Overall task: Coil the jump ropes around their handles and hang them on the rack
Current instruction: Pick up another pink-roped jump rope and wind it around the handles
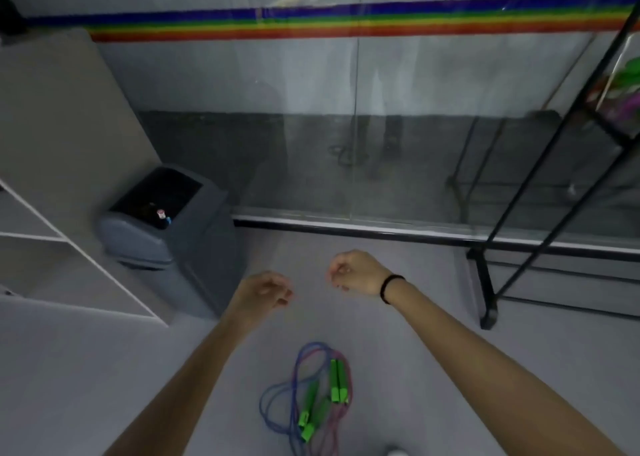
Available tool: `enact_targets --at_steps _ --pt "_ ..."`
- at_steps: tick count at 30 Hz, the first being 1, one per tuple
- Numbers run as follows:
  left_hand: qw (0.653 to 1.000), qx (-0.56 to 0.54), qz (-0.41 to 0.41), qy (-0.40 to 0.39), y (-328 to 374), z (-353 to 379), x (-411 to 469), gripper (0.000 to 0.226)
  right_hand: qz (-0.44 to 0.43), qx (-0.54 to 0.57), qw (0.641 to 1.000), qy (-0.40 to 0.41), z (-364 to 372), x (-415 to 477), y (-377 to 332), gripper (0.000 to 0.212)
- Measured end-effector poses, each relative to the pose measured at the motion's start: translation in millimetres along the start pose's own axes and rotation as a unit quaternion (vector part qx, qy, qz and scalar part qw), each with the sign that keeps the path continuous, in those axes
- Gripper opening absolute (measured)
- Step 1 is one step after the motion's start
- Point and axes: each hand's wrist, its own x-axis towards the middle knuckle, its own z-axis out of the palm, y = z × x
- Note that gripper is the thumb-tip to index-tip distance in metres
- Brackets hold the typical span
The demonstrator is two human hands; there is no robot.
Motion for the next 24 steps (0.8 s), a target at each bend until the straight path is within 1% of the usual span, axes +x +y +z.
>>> enact_targets --at_steps 3,5,6,7,10,13,16,17,18,20,22,24 --pt "0.999 0.028 -0.024 0.006 -40.8 -17.1 -5.1 0.034 0.050 0.022 0.998 -0.005 45.6 9.2 26.1 0.020" --pt "0.998 0.043 -0.048 -0.001 -83.7 -19.0 -5.3 0.032 0.094 0.006 0.996 -0.010 85.8 20.3 62.6 0.013" --pt "0.998 0.042 -0.056 -0.005 -110.6 -17.8 -1.8 0.031 0.117 -0.007 0.993 -0.014 107.8 28.3 86.5 0.015" --pt "0.998 0.036 -0.060 -0.010 -141.3 -14.6 3.4 0.030 0.139 -0.012 0.990 -0.016 132.2 38.0 115.8 0.017" --pt "0.998 0.022 -0.062 -0.017 -244.1 3.8 32.4 0.031 0.193 -0.008 0.981 -0.014 210.5 75.7 218.0 0.015" --pt "0.999 -0.020 -0.033 -0.025 -345.5 24.7 76.1 0.031 0.209 -0.053 0.976 -0.003 283.5 127.4 320.8 0.021" --pt "0.998 -0.048 0.010 -0.040 -447.4 42.9 123.2 0.029 0.196 -0.122 0.973 -0.013 351.3 186.6 417.3 0.019" --pt "0.998 -0.049 0.021 -0.043 -481.4 47.1 136.8 0.029 0.196 -0.147 0.969 -0.012 373.4 207.5 449.7 0.022" --pt "0.998 -0.044 0.030 -0.045 -513.2 50.4 148.4 0.029 0.203 -0.161 0.966 -0.003 393.9 224.8 476.8 0.028" --pt "0.997 -0.024 0.038 -0.065 -565.8 51.4 164.1 0.025 0.227 -0.170 0.959 0.008 433.5 253.7 528.4 0.038" --pt "0.995 -0.006 0.051 -0.089 -604.3 47.1 173.9 0.020 0.242 -0.181 0.953 0.021 461.7 274.0 562.9 0.047" --pt "0.994 0.002 0.061 -0.094 -630.7 42.0 179.4 0.019 0.264 -0.171 0.948 0.053 482.6 291.5 589.2 0.059"
